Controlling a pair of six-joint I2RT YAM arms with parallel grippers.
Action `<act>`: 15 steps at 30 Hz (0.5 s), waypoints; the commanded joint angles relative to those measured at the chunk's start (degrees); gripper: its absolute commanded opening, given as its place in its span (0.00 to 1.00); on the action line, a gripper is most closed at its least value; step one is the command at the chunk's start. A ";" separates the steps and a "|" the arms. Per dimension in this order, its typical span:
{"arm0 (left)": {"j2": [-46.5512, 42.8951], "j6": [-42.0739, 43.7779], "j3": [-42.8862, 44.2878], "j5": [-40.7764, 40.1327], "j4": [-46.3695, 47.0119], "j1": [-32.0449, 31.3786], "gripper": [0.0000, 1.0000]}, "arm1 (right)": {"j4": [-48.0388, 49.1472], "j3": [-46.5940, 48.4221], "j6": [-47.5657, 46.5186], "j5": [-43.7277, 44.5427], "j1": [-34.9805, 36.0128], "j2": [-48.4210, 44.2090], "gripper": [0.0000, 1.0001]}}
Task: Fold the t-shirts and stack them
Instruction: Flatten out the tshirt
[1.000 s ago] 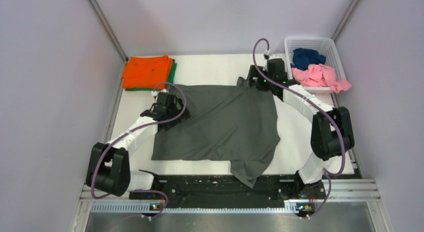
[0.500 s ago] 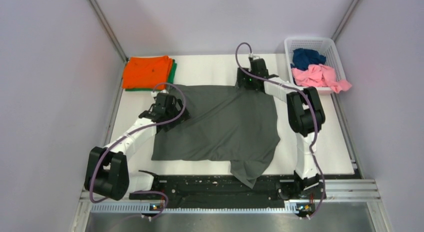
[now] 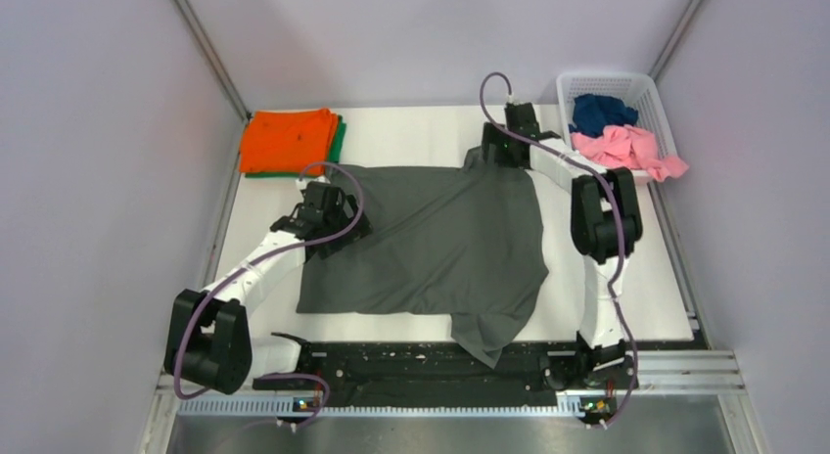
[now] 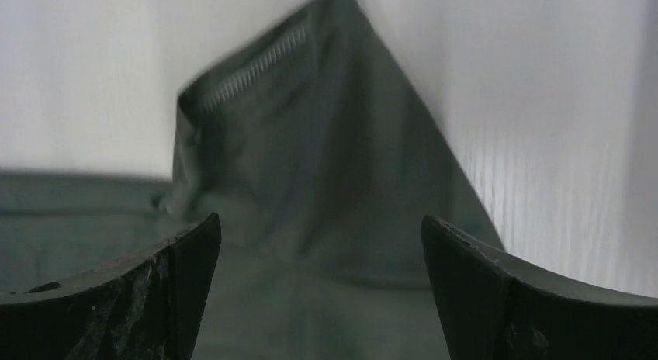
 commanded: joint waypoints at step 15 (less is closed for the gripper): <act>24.30 5.99 20.07 -5.41 0.84 -0.21 0.99 | -1.16 -44.83 9.41 4.22 7.43 -32.60 0.99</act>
